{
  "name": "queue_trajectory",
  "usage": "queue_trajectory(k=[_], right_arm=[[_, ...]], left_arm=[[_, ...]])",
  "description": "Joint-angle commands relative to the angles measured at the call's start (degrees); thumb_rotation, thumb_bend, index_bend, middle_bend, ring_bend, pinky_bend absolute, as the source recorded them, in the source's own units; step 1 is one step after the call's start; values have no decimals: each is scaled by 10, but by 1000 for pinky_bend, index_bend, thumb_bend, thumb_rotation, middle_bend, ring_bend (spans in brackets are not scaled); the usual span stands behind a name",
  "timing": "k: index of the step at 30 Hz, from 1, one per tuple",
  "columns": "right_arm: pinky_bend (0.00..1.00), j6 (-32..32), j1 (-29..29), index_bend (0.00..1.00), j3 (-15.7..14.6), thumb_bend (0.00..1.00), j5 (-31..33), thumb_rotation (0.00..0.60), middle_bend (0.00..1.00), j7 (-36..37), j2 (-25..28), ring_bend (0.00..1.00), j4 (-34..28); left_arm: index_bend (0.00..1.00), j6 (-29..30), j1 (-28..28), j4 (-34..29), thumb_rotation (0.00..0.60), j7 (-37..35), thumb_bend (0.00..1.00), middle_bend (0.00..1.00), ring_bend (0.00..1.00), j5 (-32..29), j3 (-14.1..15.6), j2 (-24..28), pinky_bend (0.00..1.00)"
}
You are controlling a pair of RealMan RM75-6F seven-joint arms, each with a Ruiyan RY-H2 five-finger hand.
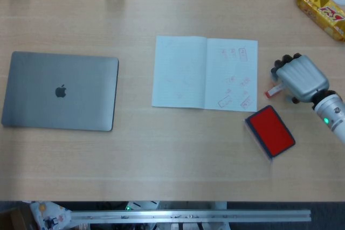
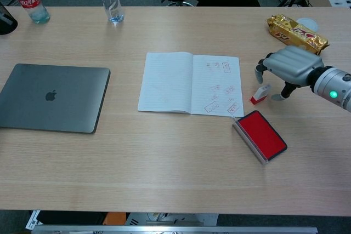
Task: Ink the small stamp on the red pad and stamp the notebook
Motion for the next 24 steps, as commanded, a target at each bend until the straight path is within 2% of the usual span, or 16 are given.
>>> queue_trajectory(k=[1,11,24], right_arm=[[368,0,1,476,-1,169,1,600,356,0,-1,267,1],[368,2,5,498,-4,216,6,600,356,1,-5,267,7],[368,0,11,525,-6,223,10,600,359,1,-14,267,16]], left_arm=[[44,-1,0,1,600,-1,212,0,47,-1,0,-1,89],[42,-3,-1,1,600,1,212,0,47,1,0,-2,89],[42,-1,0,1,600,0,212,0,47,0,-1,-1,89]])
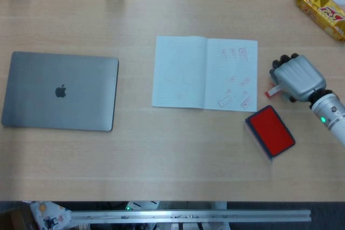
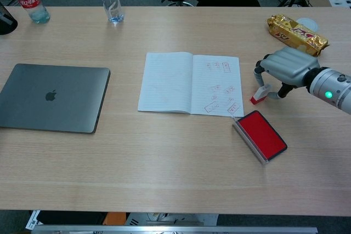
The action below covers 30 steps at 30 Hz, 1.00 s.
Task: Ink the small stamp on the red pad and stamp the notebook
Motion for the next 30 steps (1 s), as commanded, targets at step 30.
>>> queue_trajectory(k=[30], right_arm=[[368,0,7,655,4,386,15,600,420,22,42,281,-52]], left_arm=[[37,-4,-1,-10,600,7,212,0,46,-4,-1,6,89]])
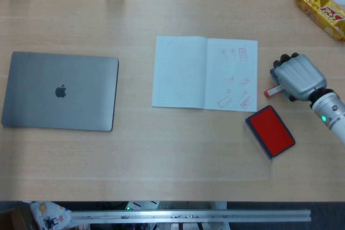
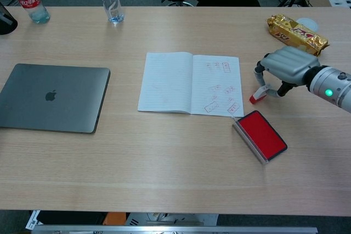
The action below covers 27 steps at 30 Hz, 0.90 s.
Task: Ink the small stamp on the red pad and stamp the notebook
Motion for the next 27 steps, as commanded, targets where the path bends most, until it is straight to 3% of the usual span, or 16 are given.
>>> queue_trajectory(k=[1,6,11,18,27], right_arm=[[368,0,0,657,5,388,0,600,423,18,42,284,-49],[368,-7,2,668,-1,393,-4,600,440,24,110,293,-129],[368,-11,0,691,-22,400,-31,600,471,19,145,321,-182],[369,-10,-5,698,-50,404,-65,600,513,-7,133,356,-193],[380,-7,-6,720,-60,417,-63,600,553,-63,92,394,-165]], left_arm=[[36,-1,-1,-4,600,3,212,0,45,-1,0,2,89],[28,-4,-3,-12,600,10,212,0,44,2,2,2,89],[25,-6,-4,-15,600,14,212,0,43,5,4,0,89],[20,-3,-1,-13,600,8,212,0,43,8,6,0,89],[18,-4,5,-4,600,-5,212,0,43,5,12,-1,89]])
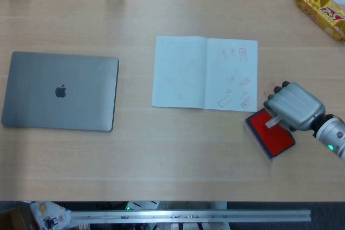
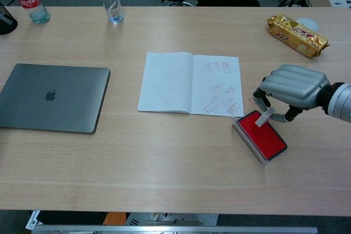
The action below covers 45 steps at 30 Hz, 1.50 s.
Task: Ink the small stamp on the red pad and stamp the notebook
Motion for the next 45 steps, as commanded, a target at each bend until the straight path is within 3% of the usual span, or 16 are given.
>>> queue_trajectory(k=[1,20,45], right_arm=[[380,-1,1,724,-3,421,7,600,558,-19,-13,397,9],[380,-1,6,743,-11,446,36,600,578,-72,-52,410,38],[380,17,4,768,-22,459,40,600,607,-112,-59,442,31]], left_arm=[[17,-1,1,3,600,-3,212,0,43,-2,1,0,89],[2,-7,3,15,600,-15,212,0,42,-5,3,-4,89],[0,-5,8,30,600,-31,212,0,37,-5,3,-8,89]])
